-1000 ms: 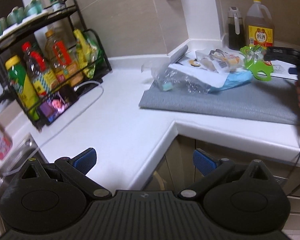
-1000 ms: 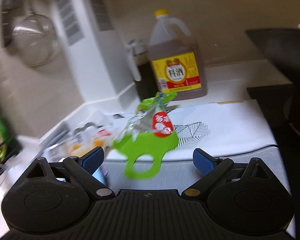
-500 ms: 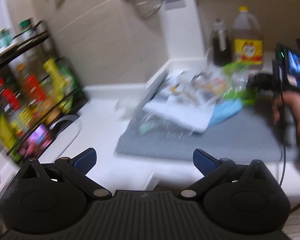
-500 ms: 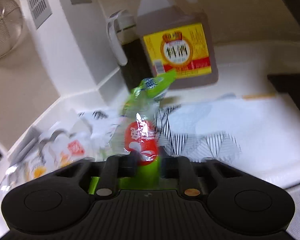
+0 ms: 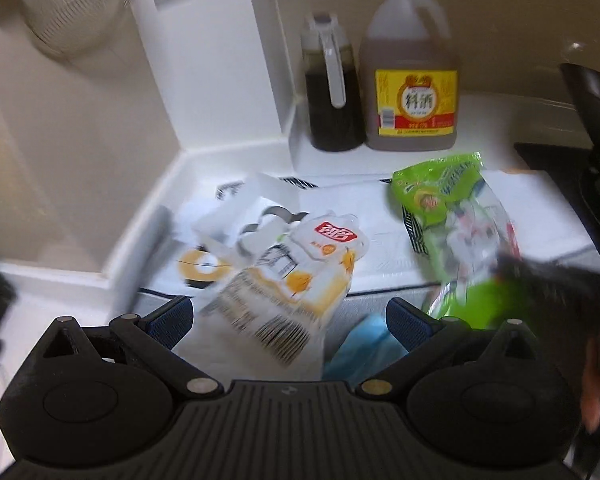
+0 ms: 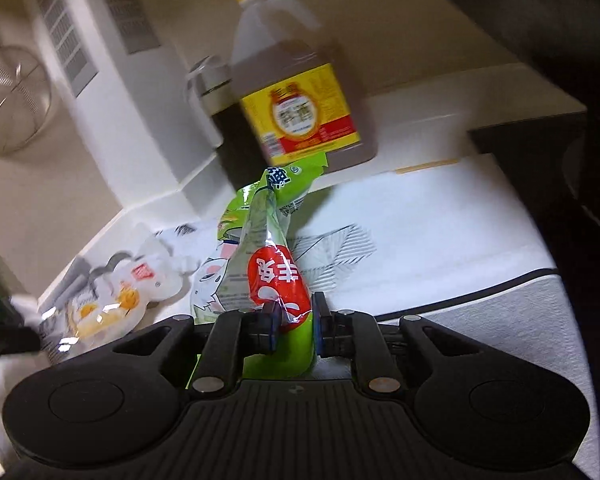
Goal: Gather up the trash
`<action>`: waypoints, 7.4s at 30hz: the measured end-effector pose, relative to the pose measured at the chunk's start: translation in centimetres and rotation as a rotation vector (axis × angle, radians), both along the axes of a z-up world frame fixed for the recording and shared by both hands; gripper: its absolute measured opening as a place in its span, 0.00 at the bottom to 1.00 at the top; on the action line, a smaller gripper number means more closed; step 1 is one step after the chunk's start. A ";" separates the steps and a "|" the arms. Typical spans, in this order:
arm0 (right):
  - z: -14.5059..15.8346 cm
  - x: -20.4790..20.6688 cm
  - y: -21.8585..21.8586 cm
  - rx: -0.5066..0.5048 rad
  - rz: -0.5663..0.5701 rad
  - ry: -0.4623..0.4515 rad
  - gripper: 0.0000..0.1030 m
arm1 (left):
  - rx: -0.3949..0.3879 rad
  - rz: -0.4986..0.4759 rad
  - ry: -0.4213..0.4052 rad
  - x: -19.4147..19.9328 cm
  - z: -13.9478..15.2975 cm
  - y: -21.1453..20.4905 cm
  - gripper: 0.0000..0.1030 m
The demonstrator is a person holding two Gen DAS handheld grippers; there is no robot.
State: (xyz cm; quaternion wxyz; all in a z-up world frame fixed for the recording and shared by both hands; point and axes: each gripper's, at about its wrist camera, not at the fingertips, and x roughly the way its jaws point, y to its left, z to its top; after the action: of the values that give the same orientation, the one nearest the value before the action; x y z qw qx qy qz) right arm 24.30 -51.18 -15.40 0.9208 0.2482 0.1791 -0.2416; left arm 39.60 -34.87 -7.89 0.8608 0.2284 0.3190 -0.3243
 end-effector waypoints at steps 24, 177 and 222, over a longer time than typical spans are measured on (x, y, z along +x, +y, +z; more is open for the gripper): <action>-0.5 -0.1 -0.1 0.037 -0.001 -0.027 0.17 | -0.079 0.033 -0.036 0.0 2.5 -0.6 0.17; 2.0 -3.8 18.4 -0.504 0.484 0.202 0.90 | -0.274 0.452 -0.021 -34.1 -4.6 35.7 1.00; -0.3 -1.9 0.4 -0.051 0.139 -0.080 0.36 | -0.077 0.059 0.090 -2.4 2.2 0.1 1.00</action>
State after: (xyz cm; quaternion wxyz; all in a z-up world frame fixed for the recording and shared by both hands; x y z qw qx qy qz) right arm 22.38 -50.75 -15.72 0.9479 0.2209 0.1527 -0.1714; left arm 37.21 -34.77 -5.70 0.8628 0.1708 0.3514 -0.3206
